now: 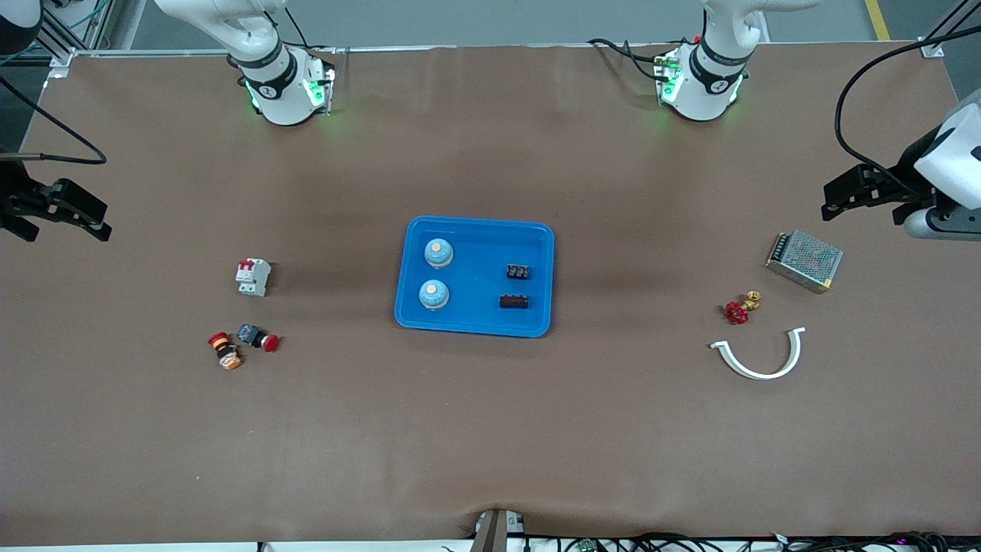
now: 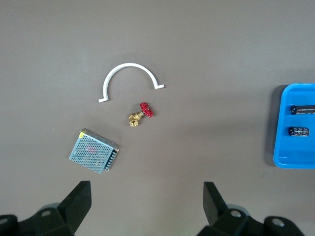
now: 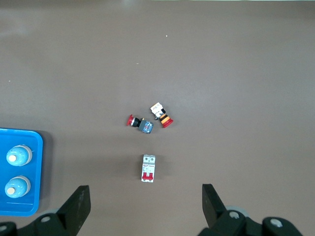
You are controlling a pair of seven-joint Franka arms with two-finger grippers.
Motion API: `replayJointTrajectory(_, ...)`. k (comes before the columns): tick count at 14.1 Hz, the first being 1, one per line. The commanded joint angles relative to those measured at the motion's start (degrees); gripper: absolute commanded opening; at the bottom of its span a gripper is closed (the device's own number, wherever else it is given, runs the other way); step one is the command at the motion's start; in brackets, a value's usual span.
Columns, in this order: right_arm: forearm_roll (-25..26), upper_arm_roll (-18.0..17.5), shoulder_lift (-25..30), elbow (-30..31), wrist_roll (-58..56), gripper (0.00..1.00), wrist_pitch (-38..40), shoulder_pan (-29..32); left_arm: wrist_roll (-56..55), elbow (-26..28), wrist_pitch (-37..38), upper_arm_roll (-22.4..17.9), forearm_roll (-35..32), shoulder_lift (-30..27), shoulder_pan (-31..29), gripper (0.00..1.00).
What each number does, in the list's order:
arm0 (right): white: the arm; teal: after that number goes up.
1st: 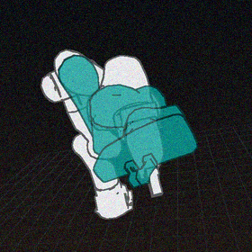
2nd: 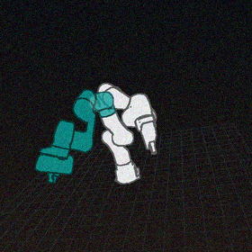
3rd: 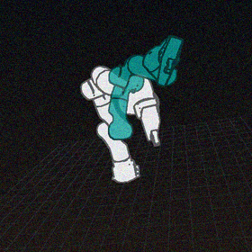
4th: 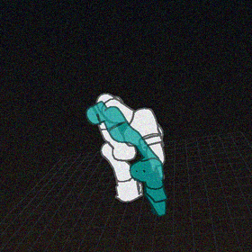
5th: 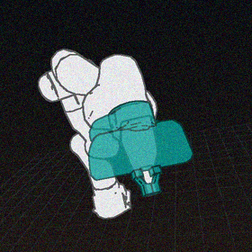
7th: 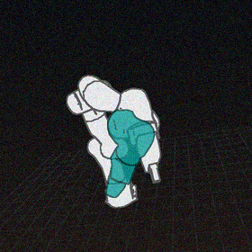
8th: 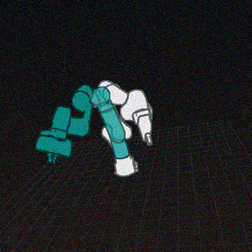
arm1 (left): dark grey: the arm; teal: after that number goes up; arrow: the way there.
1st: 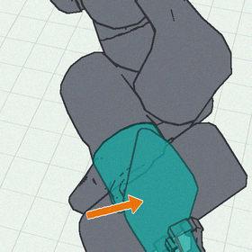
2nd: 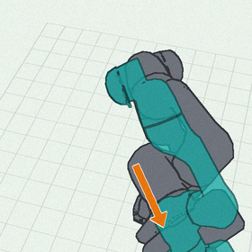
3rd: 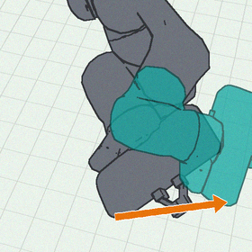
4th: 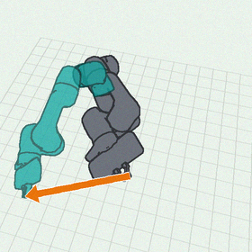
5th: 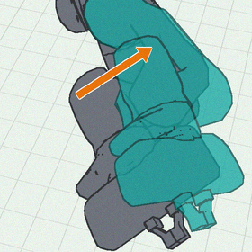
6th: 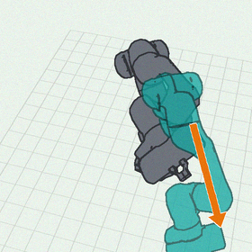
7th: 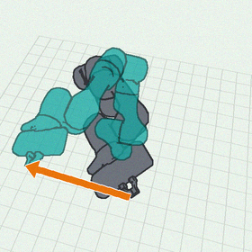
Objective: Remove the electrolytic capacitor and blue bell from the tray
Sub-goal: 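Move the left gripper and the right gripper toward the blue tray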
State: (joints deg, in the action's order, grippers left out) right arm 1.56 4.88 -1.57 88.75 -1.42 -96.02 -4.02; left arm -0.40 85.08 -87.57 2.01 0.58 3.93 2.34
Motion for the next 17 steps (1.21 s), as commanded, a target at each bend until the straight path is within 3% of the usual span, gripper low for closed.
replayJointTrajectory(1,-0.24,0.30,-0.97,-0.07,0.02,1.00,1.70,-1.69,-3.01,-0.09,0.55,0.19,2.13,0.81,0.29,1.00)
replayJointTrajectory(4,-0.24,0.22,-3.08,0.45,0.28,1.00,7.59,-3.36,-5.75,1.57,-0.41,0.54,4.87,1.16,1.69,1.00)
replayJointTrajectory(7,-0.33,0.21,-3.26,4.14,0.81,1.00,7.60,-5.99,-11.09,5.78,-3.82,0.63,4.96,1.51,6.60,1.00)
replayJointTrajectory(9,-0.94,0.21,-4.40,4.59,4.82,1.00,6.99,-8.79,-16.71,5.97,-4.72,0.80,4.96,3.35,8.46,1.00)
replayJointTrajectory(12,-6.03,0.21,-6.42,4.68,12.49,1.00,5.06,-12.23,-29.62,6.06,-5.85,0.80,4.61,7.04,12.68,1.00)
replayJointTrajectory(17,-7.19,0.30,-10.99,5.20,26.71,1.00,-1.96,-21.01,-46.50,7.03,-10.07,0.98,7.40,10.30,14.01,1.00)
